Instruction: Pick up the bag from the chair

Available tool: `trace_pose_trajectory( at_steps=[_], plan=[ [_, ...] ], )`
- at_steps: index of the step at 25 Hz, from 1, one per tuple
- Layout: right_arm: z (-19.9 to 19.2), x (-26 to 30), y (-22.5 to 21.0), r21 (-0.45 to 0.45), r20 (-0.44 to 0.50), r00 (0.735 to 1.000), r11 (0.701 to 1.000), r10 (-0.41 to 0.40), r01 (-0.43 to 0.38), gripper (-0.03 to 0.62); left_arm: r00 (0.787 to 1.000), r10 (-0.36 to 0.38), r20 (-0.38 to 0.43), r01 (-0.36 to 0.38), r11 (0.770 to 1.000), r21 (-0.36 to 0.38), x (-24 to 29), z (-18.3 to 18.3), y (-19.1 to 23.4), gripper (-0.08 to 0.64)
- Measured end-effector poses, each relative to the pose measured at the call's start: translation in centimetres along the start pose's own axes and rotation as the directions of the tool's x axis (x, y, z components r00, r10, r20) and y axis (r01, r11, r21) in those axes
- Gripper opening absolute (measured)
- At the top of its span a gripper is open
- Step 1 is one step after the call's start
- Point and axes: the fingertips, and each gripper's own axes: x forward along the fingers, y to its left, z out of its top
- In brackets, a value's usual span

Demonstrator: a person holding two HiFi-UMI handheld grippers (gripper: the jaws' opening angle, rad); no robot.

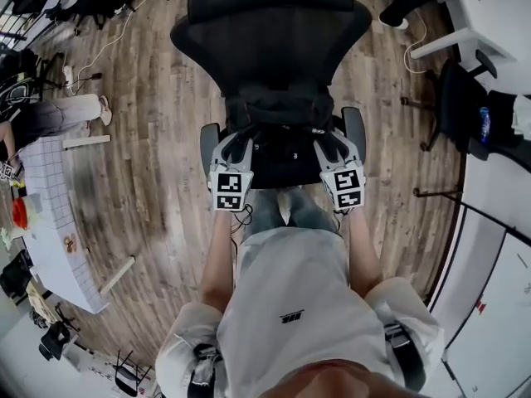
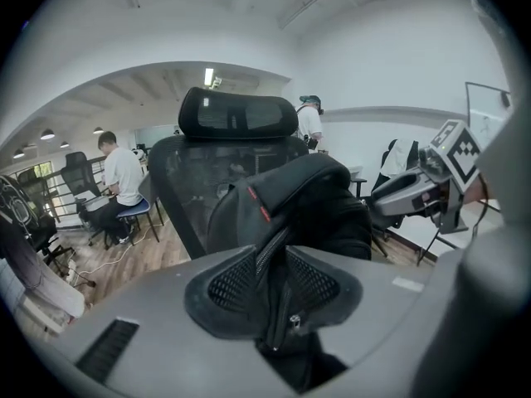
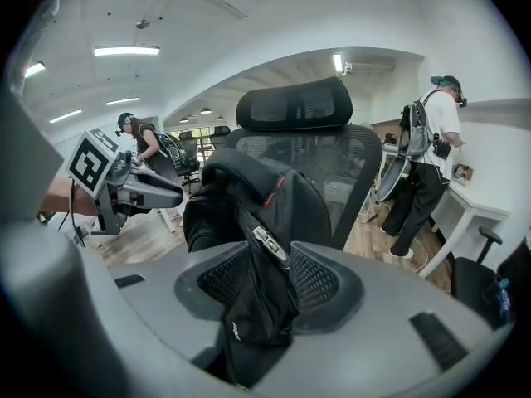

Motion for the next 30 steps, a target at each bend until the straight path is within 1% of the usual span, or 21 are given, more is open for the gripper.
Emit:
trace_pose_trajectory(
  at_steps=[3, 7, 11, 15, 20, 24, 26, 30],
  plan=[
    [-0.9, 0.6, 0.0, 0.017, -0.027, 0.999, 1.000, -0.024, 0.025, 0.168, 0.999, -0.022, -0.025, 0.023, 1.000, 0.009, 0.7, -0.7, 0.5, 0.137],
    [-1.3, 1.6, -0.4, 0.046, -0.039, 0.998, 0.997, -0.055, 0.056, 0.187, 0.997, -0.054, -0.052, 0.055, 0.998, 0.018, 2.1, -1.4, 0.9, 0.172],
    [-1.9, 2.4, -0.4, 0.069, -0.053, 0.997, 0.995, -0.062, 0.065, 0.208, 0.994, -0.080, -0.071, 0.082, 0.996, 0.021, 3.1, -1.9, 1.0, 0.195],
    [-2.4, 2.9, -0.7, 0.088, -0.062, 0.995, 0.993, -0.073, 0.078, 0.215, 0.993, -0.083, -0.086, 0.085, 0.996, 0.022, 4.1, -2.2, 1.2, 0.201],
    [-3.2, 3.5, -1.2, 0.106, -0.078, 0.994, 0.990, -0.081, 0.089, 0.215, 0.993, -0.067, -0.093, 0.069, 0.997, 0.021, 5.1, -2.2, 1.5, 0.201],
    [-3.6, 4.3, -1.2, 0.126, -0.080, 0.993, 0.988, -0.084, 0.093, 0.215, 0.993, -0.073, -0.096, 0.076, 0.997, 0.027, 5.7, -2.5, 1.6, 0.201],
    [-3.7, 4.8, -1.1, 0.129, -0.081, 0.993, 0.987, -0.086, 0.096, 0.215, 0.993, -0.077, -0.093, 0.079, 0.997, 0.020, 6.0, -2.6, 1.7, 0.201],
    [-3.9, 5.6, -1.5, 0.138, -0.072, 0.992, 0.984, -0.102, 0.111, 0.192, 0.993, -0.080, -0.085, 0.080, 0.997, -0.006, 6.6, -2.9, 1.8, 0.199]
  ],
)
